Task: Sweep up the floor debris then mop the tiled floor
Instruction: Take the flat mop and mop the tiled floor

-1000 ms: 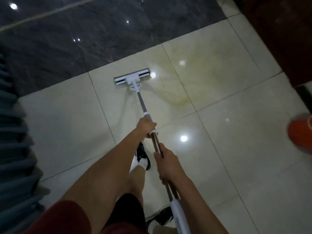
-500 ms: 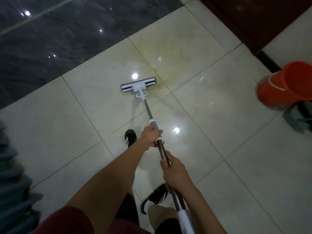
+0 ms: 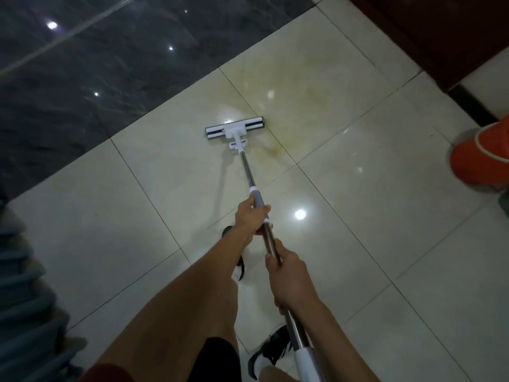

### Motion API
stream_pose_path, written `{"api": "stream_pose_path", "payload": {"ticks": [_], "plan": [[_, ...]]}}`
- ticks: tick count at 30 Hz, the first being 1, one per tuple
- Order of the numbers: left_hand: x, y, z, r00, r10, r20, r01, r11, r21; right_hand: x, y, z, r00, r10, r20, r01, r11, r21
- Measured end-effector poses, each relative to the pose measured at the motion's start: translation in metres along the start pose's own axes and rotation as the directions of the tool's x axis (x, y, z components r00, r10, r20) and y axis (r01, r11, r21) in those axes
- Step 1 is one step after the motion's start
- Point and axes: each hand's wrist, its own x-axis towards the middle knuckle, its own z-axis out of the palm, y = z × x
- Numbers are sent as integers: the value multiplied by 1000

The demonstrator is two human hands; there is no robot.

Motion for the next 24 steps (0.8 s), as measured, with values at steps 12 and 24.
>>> {"api": "stream_pose_path", "payload": {"ticks": [12, 24], "plan": [[148, 202, -72, 998, 47, 45, -48, 999, 15, 169, -199, 15, 999, -49, 1, 49, 998, -29], [243, 325, -112, 992, 121, 24, -123, 986, 109, 285, -315, 22, 995, -13, 95, 6, 998, 69]]}}
